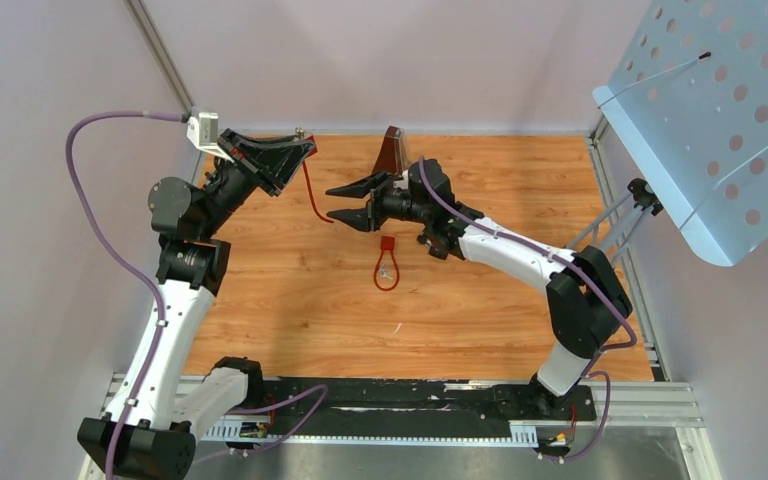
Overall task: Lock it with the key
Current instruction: Pick up the lock from the center of the board.
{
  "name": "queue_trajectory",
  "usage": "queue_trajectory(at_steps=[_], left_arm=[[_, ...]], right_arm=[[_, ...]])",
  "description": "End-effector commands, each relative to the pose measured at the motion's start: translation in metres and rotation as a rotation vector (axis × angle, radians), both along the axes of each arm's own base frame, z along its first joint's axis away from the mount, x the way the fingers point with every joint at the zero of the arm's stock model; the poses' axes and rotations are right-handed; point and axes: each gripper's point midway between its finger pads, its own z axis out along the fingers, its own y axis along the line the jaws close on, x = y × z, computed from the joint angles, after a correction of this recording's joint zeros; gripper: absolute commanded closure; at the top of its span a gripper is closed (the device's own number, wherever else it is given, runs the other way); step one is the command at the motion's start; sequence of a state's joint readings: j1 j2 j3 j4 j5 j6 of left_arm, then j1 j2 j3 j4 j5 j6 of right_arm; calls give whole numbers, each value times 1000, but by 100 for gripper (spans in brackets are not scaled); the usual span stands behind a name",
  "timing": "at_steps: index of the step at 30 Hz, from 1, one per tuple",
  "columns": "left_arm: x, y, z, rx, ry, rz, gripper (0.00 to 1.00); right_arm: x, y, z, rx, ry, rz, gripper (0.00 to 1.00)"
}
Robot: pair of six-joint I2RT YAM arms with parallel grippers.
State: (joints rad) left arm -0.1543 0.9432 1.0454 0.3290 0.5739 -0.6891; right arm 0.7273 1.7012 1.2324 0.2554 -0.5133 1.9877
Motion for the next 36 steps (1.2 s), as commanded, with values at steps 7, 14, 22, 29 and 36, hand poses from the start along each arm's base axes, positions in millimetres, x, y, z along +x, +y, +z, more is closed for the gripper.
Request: queue_trajectory(at_steps=[7,14,22,29,36], left_arm=[[-12,0,22,25,-131,-10,100],[-13,-2,23,93,-184,-7,100],[-21,-5,29,137,-258,-30,100],[-27,-7,40,90,-305,-55,100],[-31,-8,41,89,-327,-66,100]], right_arm=[[-11,14,3,41,281,24,55],[-8,10,-7,-1,247,-5,54],[-5,14,-7,-29,202,-6,53],[-8,21,-10,-28,231,25,57],[-9,25,-11,-25,237,34,60]])
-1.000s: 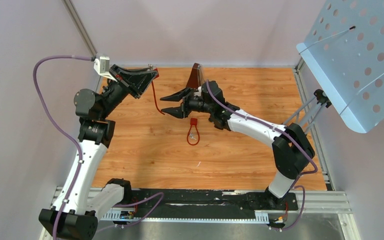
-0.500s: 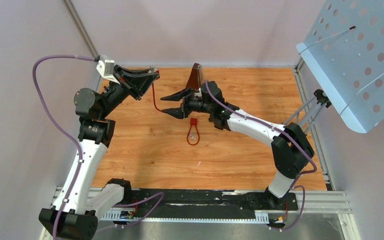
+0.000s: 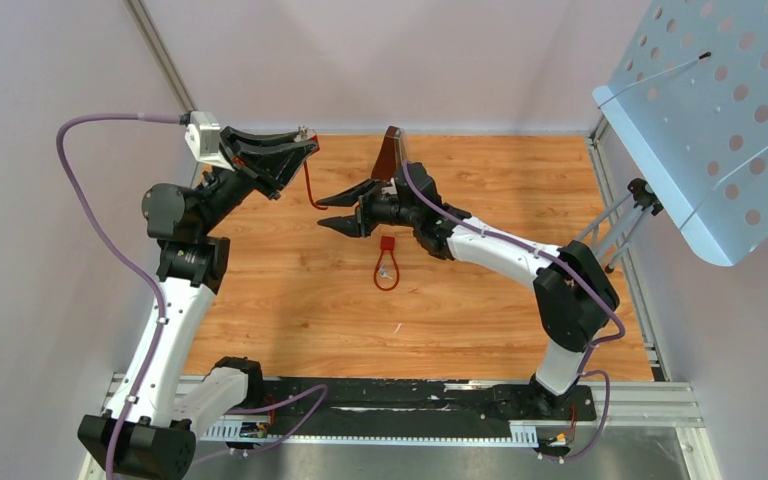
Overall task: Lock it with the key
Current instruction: Pick up the lock from the center of the board.
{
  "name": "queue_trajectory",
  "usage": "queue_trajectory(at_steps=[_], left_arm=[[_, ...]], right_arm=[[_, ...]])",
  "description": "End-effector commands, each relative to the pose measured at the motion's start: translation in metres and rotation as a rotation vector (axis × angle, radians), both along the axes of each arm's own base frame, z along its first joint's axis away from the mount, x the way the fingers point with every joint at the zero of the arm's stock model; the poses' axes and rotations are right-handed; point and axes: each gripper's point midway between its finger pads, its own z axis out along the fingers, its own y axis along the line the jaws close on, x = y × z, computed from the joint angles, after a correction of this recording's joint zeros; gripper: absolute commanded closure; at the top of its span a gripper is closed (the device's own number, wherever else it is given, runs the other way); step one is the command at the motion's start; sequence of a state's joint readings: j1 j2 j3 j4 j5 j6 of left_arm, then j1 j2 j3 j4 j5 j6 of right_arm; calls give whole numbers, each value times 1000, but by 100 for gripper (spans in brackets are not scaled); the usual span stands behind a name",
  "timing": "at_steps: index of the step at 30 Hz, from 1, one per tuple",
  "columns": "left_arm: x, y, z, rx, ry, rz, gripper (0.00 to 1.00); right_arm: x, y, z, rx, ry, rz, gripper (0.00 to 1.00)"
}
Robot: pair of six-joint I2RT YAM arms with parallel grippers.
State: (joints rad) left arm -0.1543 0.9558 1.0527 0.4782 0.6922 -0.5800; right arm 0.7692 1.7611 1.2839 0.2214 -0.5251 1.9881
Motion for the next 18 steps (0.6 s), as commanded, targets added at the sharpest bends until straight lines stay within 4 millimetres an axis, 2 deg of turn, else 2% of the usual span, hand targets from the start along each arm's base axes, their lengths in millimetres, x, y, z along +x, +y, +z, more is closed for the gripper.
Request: queue_trajectory(at_steps=[1,3,5,7,12,14,15,18], left_arm=[[-15,1,21,-12,-99,-14,100],[-17,1,20,-11,-94,-18,100],[-17,0,18,-6,-68,-23,100],[-15,0,16,1,-19,-25,100],[7,12,1,-17,160,88,100],[26,29,-10,-54,272,216,100],[29,33,-21,-54,342,243,100],[41,40,-39,-81,449,296,100]], right_arm=[[1,3,1,-4,205,-22,63],[2,4,1,1,202,-18,71],[3,5,2,7,186,-16,87],[3,6,2,12,173,-15,98],[11,0,12,-14,23,-57,100],[22,-5,17,-68,-110,-108,100],[26,-5,26,-87,-217,-120,100],[26,-3,34,-142,-428,-97,100]])
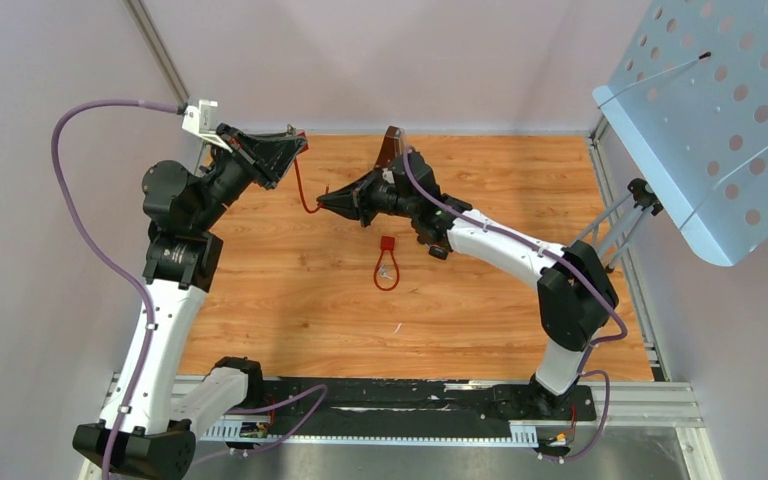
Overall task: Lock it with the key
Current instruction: Pick up the lock from the center of the board, then lock the lock.
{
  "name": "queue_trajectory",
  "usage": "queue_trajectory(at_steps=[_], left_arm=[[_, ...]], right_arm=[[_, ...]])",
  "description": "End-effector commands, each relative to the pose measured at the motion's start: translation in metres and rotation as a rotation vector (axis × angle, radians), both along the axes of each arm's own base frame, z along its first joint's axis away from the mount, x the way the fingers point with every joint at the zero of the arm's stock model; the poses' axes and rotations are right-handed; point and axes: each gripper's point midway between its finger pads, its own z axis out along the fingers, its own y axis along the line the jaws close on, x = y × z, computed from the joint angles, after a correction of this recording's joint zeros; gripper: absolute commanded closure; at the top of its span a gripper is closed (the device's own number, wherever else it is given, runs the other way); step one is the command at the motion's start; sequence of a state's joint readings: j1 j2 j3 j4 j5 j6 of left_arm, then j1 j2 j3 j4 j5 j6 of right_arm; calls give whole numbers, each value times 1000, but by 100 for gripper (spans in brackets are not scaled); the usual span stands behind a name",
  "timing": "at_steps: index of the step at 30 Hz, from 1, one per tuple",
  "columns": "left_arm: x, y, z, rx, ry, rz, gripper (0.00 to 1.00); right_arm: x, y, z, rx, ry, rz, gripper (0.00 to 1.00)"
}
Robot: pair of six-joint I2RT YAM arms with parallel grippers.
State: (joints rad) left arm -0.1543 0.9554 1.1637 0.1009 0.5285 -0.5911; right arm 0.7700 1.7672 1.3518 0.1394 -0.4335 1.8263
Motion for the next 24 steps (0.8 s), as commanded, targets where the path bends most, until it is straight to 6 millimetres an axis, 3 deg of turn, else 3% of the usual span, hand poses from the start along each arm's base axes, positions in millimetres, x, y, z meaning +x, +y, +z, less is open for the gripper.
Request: queue_trajectory(at_steps=[1,7,14,19,24], left_arm=[[18,22,-24,-48,203,155,100],[35,25,-46,-86,340,195,100],[48,20,-63,-102,435,186,100],[50,14,-69,-112,463,151,100],[45,8,-70,-109,458,107,100]], right_arm=[[9,-4,33,-91,-340,-22,100],[-8,-6,51,-189,-751,-19,100],[-49,-9,87,-133,-1172,7,100],[-61,-12,98,-103,-1270,29,100],[-60,-13,102,-103,-1276,19,100]])
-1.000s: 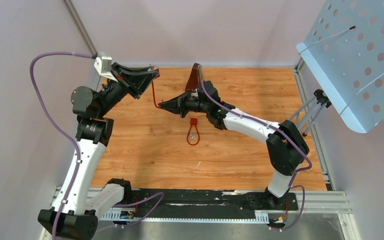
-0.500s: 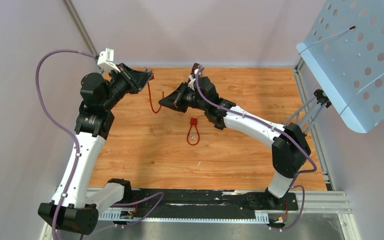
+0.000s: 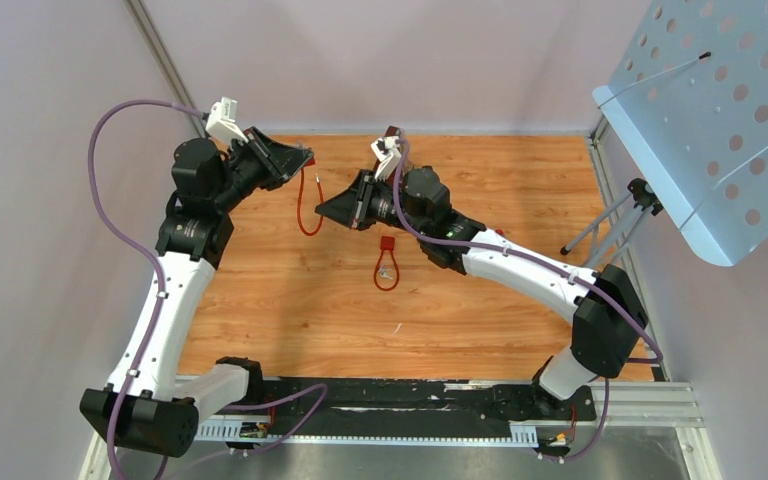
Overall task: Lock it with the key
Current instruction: Lock the lock.
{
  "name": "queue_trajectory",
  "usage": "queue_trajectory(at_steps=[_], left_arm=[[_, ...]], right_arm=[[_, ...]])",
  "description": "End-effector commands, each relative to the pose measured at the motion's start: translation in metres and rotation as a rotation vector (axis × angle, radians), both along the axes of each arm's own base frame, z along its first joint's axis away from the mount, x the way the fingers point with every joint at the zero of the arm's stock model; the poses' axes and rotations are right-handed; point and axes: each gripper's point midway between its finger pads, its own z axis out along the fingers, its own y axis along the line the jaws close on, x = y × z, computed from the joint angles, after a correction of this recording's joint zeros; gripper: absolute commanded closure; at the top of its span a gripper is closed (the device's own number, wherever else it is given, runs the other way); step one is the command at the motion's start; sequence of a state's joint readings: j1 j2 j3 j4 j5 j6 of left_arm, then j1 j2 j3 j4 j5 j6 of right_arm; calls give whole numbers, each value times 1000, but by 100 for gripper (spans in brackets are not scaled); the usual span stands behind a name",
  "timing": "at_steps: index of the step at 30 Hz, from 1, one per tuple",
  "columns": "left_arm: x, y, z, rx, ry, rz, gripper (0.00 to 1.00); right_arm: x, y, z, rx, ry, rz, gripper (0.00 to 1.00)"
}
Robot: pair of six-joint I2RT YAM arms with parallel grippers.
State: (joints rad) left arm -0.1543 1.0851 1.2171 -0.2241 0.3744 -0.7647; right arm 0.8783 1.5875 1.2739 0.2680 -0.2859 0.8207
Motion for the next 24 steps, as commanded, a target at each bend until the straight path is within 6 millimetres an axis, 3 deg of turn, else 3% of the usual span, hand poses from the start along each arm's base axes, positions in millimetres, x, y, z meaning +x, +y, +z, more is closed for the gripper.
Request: queue_trajectory(at_steps=[1,24], left_arm=[[-4,-4,14,-13,-42,-36,100],[-19,-12,5,37,-48,-122,100]], right_arm=[[-18,-5,62,131,-182,46,100],[-8,-6,76,163,-239,-6,100]])
